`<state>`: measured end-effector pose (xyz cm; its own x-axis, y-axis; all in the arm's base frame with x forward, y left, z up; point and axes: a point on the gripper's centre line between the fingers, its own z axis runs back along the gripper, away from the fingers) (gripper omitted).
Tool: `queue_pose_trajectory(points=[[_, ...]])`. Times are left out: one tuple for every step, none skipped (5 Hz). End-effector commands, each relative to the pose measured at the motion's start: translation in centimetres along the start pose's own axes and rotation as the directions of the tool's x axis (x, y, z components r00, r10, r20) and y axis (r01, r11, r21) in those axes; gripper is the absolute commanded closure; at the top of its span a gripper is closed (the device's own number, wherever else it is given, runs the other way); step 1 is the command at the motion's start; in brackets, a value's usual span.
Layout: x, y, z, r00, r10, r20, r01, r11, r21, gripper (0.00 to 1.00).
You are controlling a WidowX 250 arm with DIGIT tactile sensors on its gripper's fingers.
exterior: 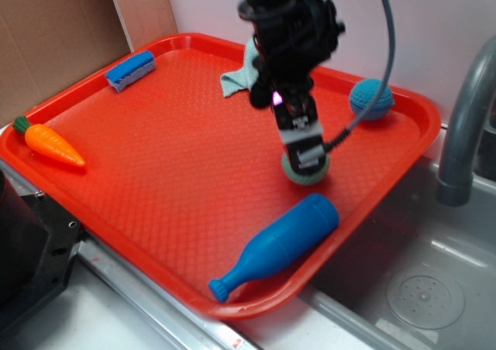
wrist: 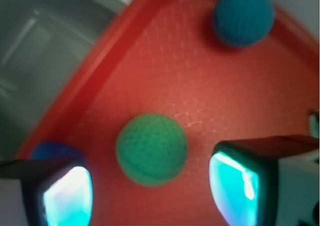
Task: Grab the green ball.
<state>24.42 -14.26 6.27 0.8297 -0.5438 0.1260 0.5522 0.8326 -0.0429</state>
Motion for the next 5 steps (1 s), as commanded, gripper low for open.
queue_pose_trajectory(points=[[-1.6,0.6,-4.2,0.994,0.106,-0.03,-0.105,0.994,0.03,1.0],[-1.3,1.4,-3.3,0.991,0.135,0.007,-0.135,0.991,0.014,1.0],[-1.5,2.3,0.2,0.984,0.17,0.058,-0.173,0.984,0.042,1.0],[-3.1,3.5,4.7,0.962,0.243,0.122,-0.251,0.967,0.054,1.0],[-7.8,4.9,10.1,0.903,0.408,0.136,-0.416,0.909,0.038,1.0]])
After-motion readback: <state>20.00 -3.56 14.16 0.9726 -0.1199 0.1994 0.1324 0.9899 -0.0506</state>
